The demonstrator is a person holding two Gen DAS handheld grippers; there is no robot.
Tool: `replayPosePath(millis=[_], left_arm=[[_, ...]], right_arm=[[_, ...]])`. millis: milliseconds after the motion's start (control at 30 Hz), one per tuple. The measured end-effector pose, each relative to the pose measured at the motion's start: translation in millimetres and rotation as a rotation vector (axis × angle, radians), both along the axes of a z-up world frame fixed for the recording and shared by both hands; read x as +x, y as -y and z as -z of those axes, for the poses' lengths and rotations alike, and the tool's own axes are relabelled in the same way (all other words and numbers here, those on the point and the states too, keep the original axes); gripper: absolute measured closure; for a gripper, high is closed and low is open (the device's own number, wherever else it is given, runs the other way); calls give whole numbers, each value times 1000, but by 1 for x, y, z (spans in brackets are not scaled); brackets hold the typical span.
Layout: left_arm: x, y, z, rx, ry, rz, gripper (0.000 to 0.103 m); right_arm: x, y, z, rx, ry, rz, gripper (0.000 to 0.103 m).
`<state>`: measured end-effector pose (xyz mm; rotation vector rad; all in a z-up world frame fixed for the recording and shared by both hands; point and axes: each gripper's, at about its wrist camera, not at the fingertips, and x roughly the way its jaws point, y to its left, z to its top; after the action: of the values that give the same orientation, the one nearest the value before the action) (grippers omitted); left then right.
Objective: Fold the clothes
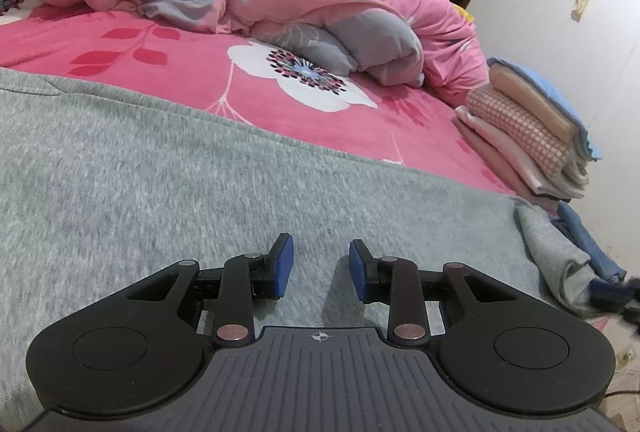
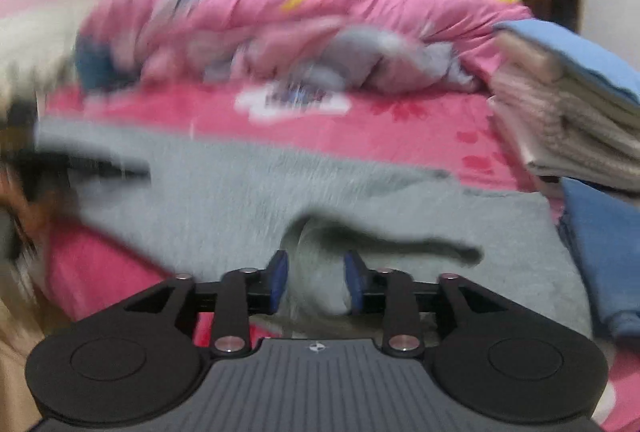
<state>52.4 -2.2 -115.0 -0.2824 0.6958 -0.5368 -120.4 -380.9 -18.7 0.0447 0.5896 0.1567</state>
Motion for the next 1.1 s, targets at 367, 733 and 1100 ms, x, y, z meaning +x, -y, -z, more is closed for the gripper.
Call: replayPosePath(millis=[367,733,1100], left_arm=[[-1,-3,2,-22,9,3,73],[-1,-6,4,-43,12,8,73],[1,-5,5,-44,16,6,73]], right_arm=[[28,126,30,728,-136,434,37],[77,110,-2,306,-51,453,94],[187,149,-32,-249,-71,257,94]])
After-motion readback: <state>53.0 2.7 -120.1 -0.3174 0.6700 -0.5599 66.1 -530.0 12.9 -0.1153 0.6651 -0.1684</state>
